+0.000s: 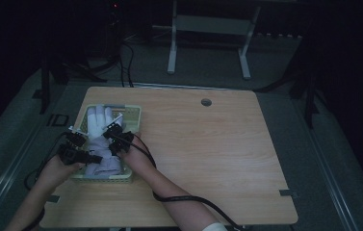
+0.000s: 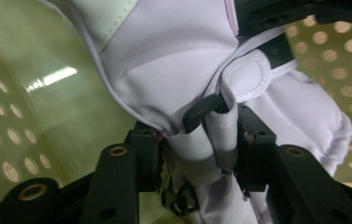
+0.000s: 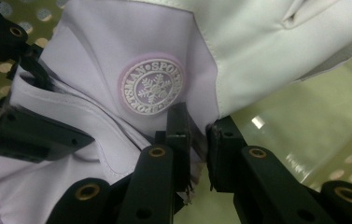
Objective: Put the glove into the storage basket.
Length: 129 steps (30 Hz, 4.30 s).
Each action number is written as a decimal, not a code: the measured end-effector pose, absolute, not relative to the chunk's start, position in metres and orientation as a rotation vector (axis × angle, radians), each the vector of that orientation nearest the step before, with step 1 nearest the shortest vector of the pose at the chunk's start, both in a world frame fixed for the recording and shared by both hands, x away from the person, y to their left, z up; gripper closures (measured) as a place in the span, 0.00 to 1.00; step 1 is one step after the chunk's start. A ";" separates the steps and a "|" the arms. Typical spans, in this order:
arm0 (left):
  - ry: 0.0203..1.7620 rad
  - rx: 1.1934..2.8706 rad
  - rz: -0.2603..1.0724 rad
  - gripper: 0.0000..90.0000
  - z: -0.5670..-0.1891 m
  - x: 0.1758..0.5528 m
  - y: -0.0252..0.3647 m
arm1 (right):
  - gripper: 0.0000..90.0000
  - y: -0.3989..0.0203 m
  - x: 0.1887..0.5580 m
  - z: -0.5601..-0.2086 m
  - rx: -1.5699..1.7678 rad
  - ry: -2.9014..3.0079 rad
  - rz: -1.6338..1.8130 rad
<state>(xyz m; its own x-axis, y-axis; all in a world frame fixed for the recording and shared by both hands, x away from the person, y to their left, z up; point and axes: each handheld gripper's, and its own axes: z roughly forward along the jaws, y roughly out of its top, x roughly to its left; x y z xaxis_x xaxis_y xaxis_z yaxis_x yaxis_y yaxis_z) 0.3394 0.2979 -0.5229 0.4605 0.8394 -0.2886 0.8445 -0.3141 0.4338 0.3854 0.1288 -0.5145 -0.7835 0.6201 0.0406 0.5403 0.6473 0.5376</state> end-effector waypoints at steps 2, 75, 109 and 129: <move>1.423 2.195 -0.008 0.62 -0.524 0.341 0.296 | 0.88 0.129 0.386 -0.515 0.960 2.714 0.810; 0.865 1.980 0.294 0.02 -0.484 0.276 0.130 | 0.16 -0.088 0.373 -0.490 0.733 2.652 1.250; 0.574 2.080 0.098 0.02 -0.541 0.255 0.039 | 0.16 -0.182 0.340 -0.543 0.767 2.561 1.275; 0.500 2.118 0.091 0.02 -0.558 0.245 0.017 | 0.16 -0.233 0.319 -0.553 0.844 2.469 1.276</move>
<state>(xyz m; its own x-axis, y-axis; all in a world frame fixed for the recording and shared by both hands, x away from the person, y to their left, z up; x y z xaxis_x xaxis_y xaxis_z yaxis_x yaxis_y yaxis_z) 0.2452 0.0166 -0.5585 0.9145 0.3848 -0.1246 0.3161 -0.4877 0.8138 0.3194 -0.2333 -0.5533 -0.8056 0.5902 0.0517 0.3836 0.4531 0.8047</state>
